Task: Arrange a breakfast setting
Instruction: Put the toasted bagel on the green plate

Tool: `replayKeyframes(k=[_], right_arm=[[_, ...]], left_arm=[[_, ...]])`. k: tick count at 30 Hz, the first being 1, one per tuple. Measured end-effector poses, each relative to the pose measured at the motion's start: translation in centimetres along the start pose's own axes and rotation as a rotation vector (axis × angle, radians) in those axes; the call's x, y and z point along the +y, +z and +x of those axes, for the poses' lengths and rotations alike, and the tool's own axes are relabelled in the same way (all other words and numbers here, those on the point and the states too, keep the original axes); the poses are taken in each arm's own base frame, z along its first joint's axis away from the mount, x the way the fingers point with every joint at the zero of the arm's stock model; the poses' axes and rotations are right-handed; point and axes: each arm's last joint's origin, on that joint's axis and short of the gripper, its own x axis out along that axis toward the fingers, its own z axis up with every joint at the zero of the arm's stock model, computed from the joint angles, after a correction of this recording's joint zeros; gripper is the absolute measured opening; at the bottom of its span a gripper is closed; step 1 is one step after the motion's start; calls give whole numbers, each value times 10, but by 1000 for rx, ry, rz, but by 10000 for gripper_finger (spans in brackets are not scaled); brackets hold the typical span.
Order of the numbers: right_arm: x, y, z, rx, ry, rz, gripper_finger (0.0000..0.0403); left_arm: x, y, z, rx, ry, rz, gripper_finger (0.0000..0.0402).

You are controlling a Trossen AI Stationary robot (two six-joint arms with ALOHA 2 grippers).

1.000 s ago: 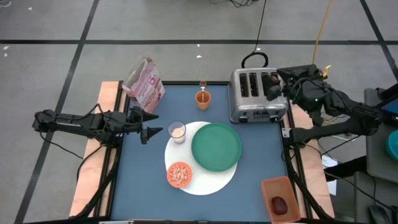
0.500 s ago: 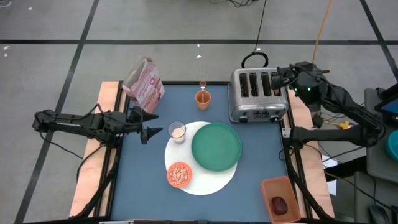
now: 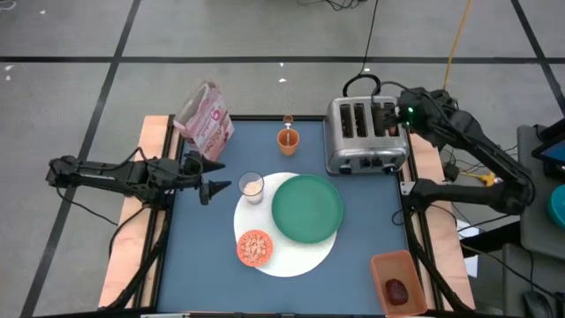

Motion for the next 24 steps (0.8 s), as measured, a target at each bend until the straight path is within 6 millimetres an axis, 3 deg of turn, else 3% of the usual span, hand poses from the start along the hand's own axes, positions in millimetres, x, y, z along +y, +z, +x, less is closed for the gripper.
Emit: replayKeyframes(k=[11, 24], right_arm=[[0, 2, 40, 204, -84, -53, 247], [-3, 1, 59, 298, -151, -102, 247]], left_arm=[[0, 0, 0, 0, 0, 0, 370], [0, 0, 0, 1, 0, 1, 370]])
